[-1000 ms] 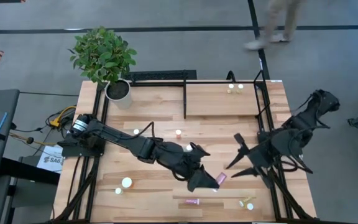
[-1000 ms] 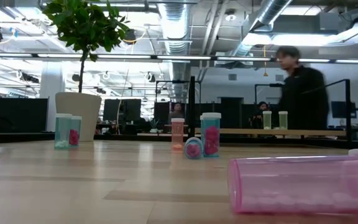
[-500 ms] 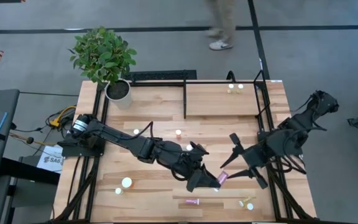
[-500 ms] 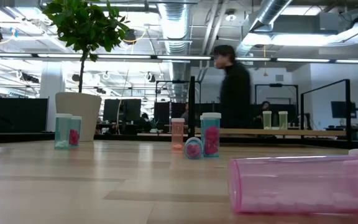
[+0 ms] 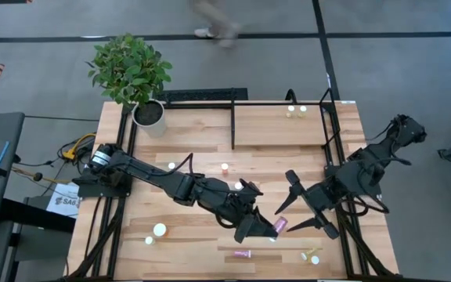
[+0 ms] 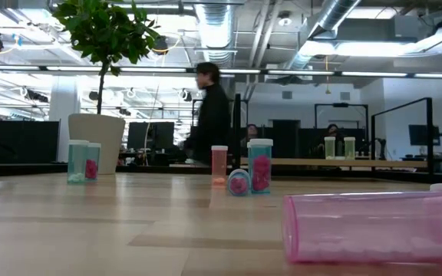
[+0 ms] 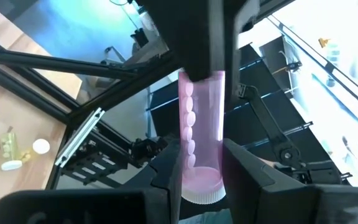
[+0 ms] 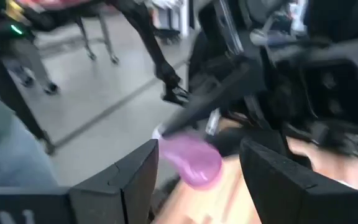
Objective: Pick and place medicine bottles onto shelf by color
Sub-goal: Move the top pink pill bottle to the center of the table
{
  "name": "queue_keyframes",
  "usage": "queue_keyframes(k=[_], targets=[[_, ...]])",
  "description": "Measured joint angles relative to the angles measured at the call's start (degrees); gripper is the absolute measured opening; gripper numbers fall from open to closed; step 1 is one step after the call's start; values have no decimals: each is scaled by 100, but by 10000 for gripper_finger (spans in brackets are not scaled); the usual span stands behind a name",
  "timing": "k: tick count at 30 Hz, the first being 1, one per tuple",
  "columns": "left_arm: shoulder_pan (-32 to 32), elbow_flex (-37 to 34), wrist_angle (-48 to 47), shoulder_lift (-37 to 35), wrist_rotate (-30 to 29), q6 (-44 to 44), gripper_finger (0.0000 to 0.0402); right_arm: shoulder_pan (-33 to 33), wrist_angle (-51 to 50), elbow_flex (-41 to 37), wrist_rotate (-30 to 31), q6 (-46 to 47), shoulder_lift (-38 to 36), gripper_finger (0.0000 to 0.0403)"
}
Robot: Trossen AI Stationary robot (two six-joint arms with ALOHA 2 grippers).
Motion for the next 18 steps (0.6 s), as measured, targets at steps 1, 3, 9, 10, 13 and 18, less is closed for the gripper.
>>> queue_keyframes(k=[1,3,9,10,13,18], targets=[[4,0,0,0,-2,13,73,-25,14,0,-77,56,6,249],[4,0,-1,0,-5,57,73,-26,13,0,-112,140,53,249],[4,0,2,2,-15,107,73,-101,62,7,-208,306,141,249],[4,0,1,2,-17,107,73,-105,52,5,-213,352,163,249],[4,0,2,2,-17,132,73,-120,64,-2,-249,415,222,249],[4,0,2,2,-31,151,73,-120,110,-2,-250,517,247,244]])
